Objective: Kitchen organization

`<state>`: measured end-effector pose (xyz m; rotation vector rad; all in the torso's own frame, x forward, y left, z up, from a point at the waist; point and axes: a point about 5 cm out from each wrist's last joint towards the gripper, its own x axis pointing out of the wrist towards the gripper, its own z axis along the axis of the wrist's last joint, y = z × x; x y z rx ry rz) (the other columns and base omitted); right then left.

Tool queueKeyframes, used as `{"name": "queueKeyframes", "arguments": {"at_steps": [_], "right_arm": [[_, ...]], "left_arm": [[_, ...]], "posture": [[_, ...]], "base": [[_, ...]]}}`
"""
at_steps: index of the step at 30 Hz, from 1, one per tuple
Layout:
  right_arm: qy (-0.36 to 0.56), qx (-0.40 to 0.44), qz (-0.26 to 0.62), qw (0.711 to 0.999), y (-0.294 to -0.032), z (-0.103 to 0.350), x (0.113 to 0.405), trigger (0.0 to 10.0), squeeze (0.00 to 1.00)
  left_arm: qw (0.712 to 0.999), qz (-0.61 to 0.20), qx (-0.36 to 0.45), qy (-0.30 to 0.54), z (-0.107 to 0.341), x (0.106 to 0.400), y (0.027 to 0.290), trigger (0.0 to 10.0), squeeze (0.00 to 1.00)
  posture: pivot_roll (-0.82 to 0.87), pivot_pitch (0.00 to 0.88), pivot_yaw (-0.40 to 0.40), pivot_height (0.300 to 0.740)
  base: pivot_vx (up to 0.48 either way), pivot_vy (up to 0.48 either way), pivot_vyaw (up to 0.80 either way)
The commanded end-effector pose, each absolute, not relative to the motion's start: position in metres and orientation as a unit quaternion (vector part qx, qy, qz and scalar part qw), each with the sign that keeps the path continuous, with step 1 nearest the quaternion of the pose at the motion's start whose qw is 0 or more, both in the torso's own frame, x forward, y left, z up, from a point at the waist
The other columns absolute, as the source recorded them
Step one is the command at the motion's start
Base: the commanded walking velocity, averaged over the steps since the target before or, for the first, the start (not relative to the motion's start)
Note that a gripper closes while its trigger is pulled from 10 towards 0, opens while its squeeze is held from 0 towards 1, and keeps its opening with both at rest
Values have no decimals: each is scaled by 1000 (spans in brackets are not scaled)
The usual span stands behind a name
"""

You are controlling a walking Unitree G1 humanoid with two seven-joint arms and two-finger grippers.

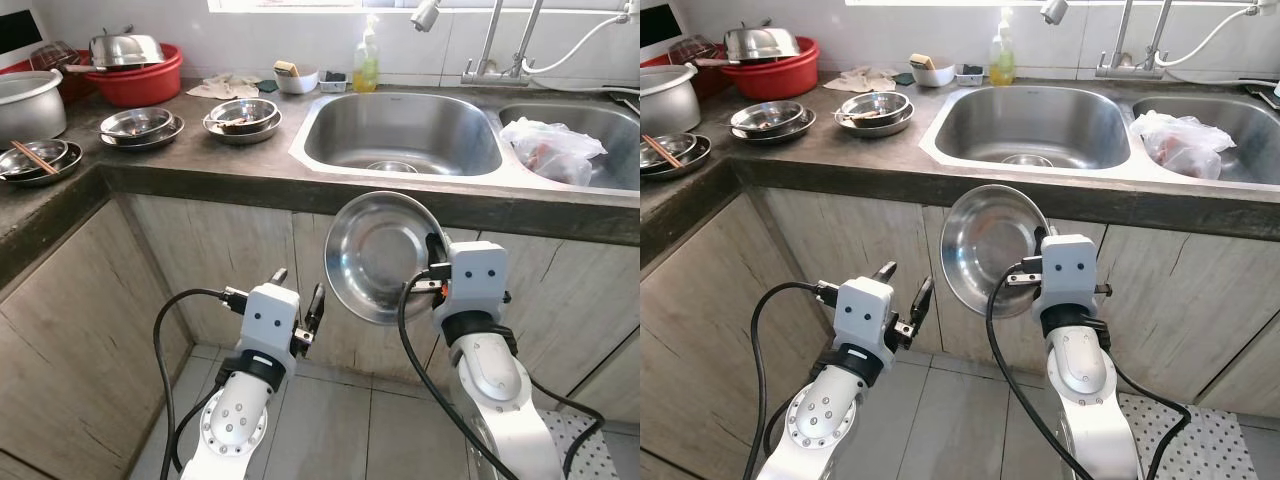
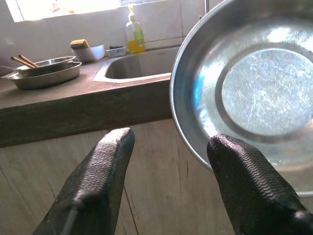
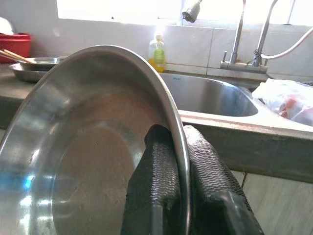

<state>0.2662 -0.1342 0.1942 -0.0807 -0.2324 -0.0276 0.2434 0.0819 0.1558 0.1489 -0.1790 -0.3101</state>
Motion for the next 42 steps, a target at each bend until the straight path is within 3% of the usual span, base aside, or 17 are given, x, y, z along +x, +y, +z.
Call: {"name": "queueKeyframes", "arguments": {"at_steps": [1, 11, 42], "right_arm": [[-144, -34, -19, 989, -137, 208, 270, 10000, 0], [-202, -30, -37, 978, -147, 241, 279, 10000, 0], [-198, -32, -43, 979, -152, 242, 285, 10000, 0]], "left_arm": [[980, -148, 76, -105, 163, 245, 83, 10000, 0], [979, -148, 79, -113, 166, 247, 84, 10000, 0], [978, -153, 81, -113, 165, 249, 84, 10000, 0]], "posture": [[94, 52, 2, 740], [93, 42, 2, 740], [95, 49, -1, 740]], "base": [[0, 0, 0], [316, 0, 0], [354, 0, 0]]}}
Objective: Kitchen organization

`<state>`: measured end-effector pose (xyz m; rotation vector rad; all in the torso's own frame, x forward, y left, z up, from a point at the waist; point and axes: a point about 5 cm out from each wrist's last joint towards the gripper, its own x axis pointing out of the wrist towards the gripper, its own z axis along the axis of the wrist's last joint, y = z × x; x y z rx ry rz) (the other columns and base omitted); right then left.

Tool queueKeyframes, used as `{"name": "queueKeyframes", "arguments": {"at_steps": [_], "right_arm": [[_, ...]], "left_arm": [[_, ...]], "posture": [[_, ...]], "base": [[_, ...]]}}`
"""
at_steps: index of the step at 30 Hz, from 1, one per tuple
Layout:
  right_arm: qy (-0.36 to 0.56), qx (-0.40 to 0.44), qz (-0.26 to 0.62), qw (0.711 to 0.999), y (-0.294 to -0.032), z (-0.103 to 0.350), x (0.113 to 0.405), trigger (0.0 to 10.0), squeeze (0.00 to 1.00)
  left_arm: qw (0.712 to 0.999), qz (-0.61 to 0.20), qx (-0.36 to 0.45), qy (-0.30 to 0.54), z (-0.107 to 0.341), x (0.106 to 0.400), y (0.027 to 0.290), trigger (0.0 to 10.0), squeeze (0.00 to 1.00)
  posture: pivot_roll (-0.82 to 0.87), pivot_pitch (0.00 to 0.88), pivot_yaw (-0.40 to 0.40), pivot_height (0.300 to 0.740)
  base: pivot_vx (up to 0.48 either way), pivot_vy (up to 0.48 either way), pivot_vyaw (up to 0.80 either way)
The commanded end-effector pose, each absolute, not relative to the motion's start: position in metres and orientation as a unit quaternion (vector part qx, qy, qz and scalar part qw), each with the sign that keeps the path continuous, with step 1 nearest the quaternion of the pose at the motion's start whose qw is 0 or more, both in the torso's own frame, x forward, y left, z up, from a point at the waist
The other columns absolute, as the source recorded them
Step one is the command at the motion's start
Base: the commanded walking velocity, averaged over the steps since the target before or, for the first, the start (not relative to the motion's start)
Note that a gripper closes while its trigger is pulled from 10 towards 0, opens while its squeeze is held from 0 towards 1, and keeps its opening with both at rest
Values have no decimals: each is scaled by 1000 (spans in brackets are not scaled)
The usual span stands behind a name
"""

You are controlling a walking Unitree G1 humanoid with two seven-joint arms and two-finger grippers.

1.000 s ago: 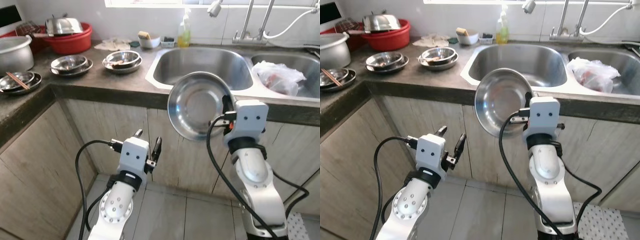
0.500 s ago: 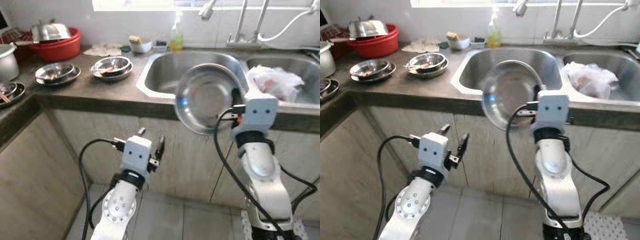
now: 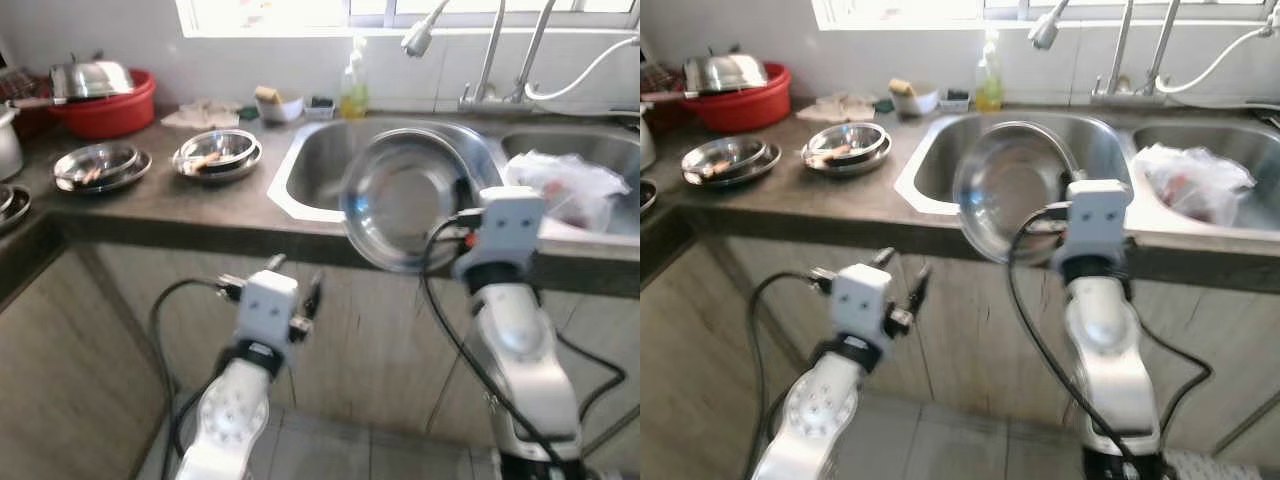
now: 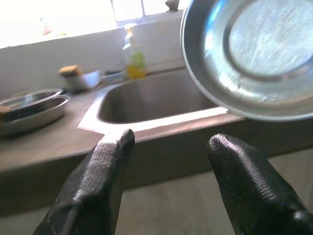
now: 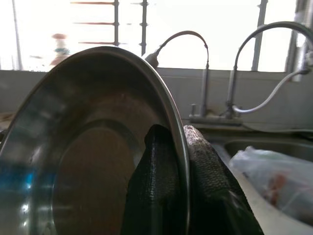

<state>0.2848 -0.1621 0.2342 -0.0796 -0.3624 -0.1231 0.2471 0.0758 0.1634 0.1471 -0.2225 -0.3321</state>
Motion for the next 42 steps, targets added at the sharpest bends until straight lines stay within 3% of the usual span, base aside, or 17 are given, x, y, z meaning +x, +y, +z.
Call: {"name": "queueKeyframes", "arguments": {"at_steps": [1, 42], "right_arm": [[-197, -31, -45, 979, -153, 242, 285, 10000, 0], [-189, -38, -41, 980, -157, 246, 295, 10000, 0]], "left_arm": [[978, -153, 81, -113, 165, 249, 84, 10000, 0], [979, -149, 78, -113, 164, 250, 83, 10000, 0]], "posture": [[95, 49, -1, 740], [91, 52, -7, 740]], "base": [[352, 0, 0], [352, 0, 0]]}}
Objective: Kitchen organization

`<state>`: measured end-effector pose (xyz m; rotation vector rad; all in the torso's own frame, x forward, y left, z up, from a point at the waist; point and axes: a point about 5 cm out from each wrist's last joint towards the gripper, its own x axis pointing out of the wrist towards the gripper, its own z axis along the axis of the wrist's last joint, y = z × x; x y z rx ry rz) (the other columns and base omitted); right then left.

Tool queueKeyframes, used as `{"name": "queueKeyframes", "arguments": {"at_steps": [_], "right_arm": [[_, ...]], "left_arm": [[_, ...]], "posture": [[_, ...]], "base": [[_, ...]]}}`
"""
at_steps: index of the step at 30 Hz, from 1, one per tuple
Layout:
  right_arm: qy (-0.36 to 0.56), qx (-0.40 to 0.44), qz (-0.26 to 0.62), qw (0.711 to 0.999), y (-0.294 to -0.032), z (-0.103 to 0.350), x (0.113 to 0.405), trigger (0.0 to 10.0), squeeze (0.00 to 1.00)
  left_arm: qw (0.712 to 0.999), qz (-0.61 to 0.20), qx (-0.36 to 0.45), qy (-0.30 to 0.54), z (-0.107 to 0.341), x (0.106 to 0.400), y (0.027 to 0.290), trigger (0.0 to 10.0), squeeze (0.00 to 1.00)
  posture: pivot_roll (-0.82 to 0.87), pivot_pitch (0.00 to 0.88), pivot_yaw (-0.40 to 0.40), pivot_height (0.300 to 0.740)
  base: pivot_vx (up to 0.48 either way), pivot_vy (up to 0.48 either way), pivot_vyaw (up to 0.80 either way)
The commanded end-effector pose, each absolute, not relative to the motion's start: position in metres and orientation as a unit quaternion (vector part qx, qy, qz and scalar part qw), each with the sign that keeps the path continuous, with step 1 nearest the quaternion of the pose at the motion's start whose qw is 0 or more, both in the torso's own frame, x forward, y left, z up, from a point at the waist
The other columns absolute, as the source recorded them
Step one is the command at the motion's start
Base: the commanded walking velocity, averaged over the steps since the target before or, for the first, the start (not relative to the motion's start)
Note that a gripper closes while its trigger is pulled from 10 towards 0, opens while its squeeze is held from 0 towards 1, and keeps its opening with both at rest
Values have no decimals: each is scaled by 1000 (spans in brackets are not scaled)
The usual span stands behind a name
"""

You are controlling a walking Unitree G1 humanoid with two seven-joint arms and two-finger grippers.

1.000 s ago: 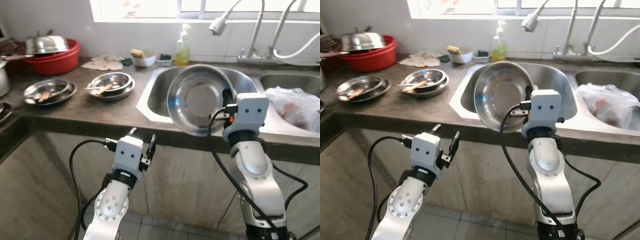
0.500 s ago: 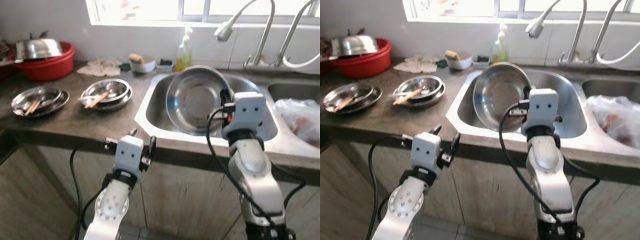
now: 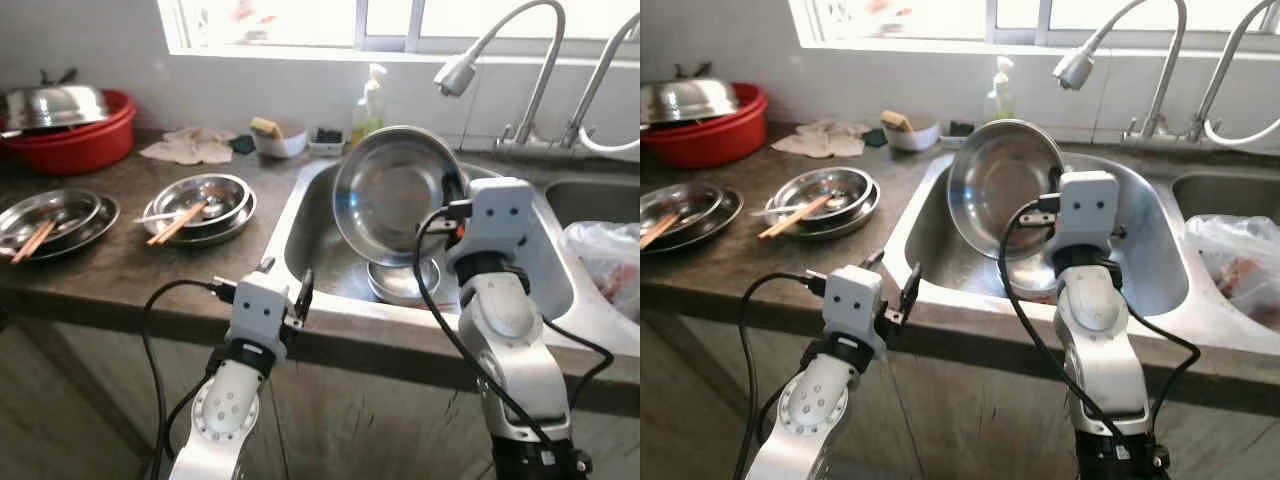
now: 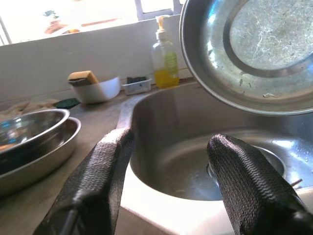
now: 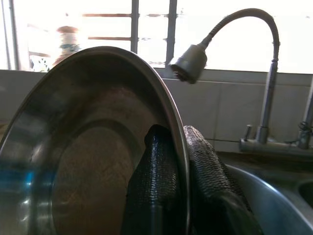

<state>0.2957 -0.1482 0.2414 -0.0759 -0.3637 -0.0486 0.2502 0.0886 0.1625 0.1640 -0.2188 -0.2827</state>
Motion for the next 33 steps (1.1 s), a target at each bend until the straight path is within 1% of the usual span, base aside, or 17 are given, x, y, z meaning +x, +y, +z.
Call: {"name": "queueKeyframes", "arguments": {"at_steps": [1, 23, 24, 25, 26, 27, 30, 33], "right_arm": [[-189, -38, -41, 980, -157, 246, 295, 10000, 0], [-186, -40, -42, 981, -157, 246, 297, 10000, 0], [-96, -74, -12, 993, -157, 232, 331, 10000, 0], [-21, -100, 4, 995, -160, 221, 353, 10000, 0], [-21, -100, 4, 995, -160, 221, 353, 10000, 0], [66, -119, 16, 991, -166, 208, 373, 10000, 0], [97, -110, 30, 989, -163, 200, 380, 10000, 0], [107, -110, 39, 987, -160, 196, 382, 10000, 0]], "left_arm": [[979, -149, 78, -113, 164, 250, 83, 10000, 0], [979, -148, 78, -112, 164, 250, 83, 10000, 0], [980, -148, 77, -111, 164, 248, 83, 10000, 0], [980, -148, 77, -110, 163, 247, 83, 10000, 0], [980, -148, 77, -110, 163, 247, 83, 10000, 0], [980, -149, 76, -108, 163, 244, 82, 10000, 0], [981, -147, 75, -104, 162, 241, 83, 10000, 0], [981, -146, 75, -102, 161, 240, 83, 10000, 0]], "posture": [[91, 52, -7, 740], [91, 51, -8, 740], [105, 46, -30, 740], [107, 48, -30, 740], [107, 48, -30, 740], [111, 60, -35, 740], [118, 76, -43, 740], [120, 84, -46, 740]], "base": [[349, 0, 0], [349, 0, 0], [0, 0, 0], [0, 0, 0], [0, 0, 0], [0, 0, 0], [0, 0, 0], [0, 0, 0]]}}
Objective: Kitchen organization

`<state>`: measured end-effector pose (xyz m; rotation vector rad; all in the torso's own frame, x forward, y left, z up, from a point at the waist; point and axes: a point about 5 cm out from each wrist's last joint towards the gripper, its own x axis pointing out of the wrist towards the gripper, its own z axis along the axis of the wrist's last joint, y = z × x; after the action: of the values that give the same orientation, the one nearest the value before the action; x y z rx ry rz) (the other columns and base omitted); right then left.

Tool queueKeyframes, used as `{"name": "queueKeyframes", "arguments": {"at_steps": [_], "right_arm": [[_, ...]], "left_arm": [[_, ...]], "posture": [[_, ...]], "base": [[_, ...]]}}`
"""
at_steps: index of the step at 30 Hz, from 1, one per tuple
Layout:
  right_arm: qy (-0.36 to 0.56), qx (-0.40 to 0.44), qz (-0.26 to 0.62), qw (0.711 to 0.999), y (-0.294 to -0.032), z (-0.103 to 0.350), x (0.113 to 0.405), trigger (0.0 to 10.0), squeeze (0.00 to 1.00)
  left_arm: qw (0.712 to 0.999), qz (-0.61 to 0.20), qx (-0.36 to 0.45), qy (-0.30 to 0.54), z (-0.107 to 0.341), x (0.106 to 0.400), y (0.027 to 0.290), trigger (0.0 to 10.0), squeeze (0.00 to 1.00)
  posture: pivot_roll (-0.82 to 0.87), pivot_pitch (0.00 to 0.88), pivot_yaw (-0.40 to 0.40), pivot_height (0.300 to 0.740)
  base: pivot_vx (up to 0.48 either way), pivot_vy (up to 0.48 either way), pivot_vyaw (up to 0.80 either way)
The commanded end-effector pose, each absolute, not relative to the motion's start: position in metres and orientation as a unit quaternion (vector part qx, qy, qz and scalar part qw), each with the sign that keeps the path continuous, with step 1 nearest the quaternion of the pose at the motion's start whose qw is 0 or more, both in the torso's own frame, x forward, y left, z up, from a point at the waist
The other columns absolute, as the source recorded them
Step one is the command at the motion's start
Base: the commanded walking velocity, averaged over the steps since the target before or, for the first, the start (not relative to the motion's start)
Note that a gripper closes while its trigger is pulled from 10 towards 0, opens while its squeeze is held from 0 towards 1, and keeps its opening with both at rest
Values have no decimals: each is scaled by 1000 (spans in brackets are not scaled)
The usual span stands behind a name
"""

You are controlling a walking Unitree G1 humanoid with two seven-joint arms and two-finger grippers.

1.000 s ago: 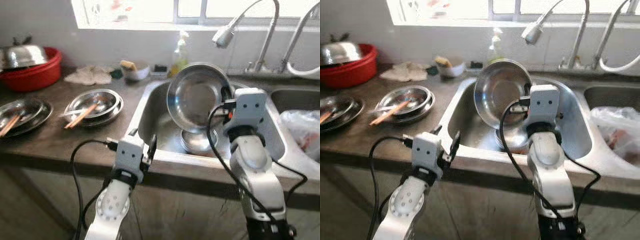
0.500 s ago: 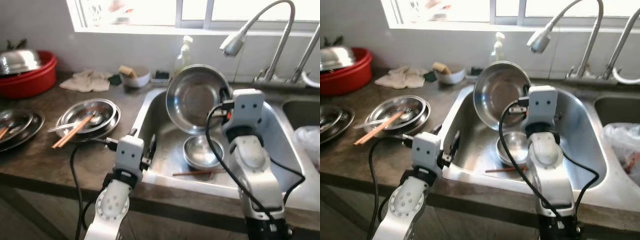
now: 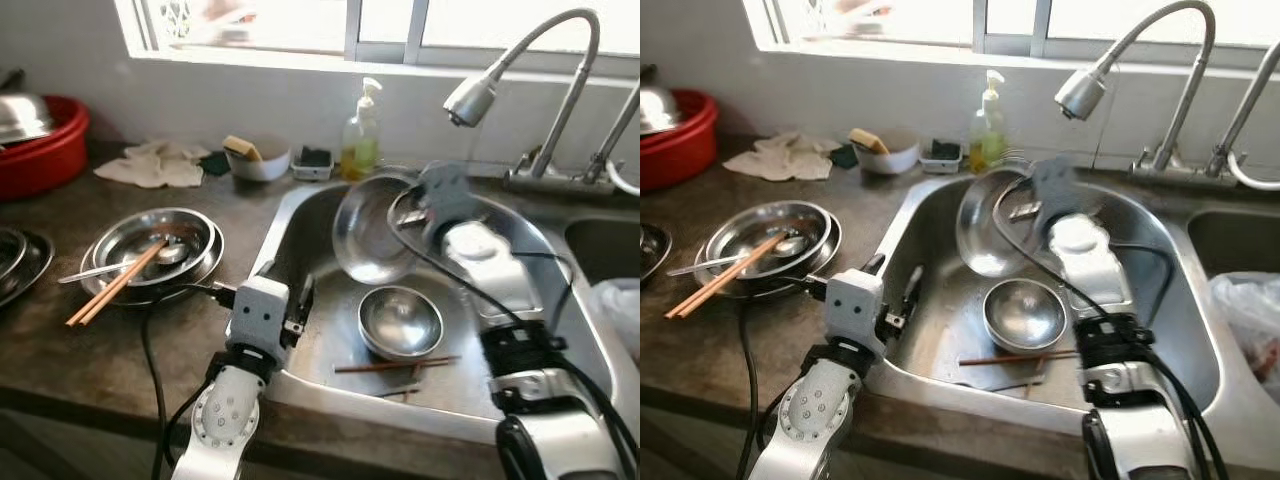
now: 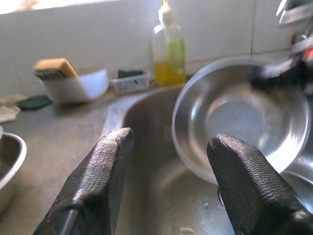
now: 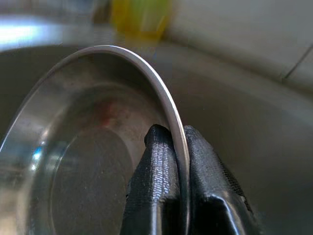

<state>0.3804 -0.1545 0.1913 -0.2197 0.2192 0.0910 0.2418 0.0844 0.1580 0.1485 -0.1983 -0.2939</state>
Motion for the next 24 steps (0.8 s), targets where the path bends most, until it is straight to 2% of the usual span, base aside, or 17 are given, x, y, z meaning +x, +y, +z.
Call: {"name": "queueKeyframes", "arguments": {"at_steps": [1, 24], "right_arm": [[115, -106, 41, 987, -159, 194, 382, 10000, 0], [202, -85, 85, 972, -150, 161, 385, 10000, 0]], "left_arm": [[981, -145, 75, -100, 161, 239, 83, 10000, 0], [983, -142, 74, -87, 159, 232, 84, 10000, 0]], "posture": [[123, 90, -51, 740], [126, 123, -48, 740]], "base": [[0, 0, 0], [0, 0, 0]]}}
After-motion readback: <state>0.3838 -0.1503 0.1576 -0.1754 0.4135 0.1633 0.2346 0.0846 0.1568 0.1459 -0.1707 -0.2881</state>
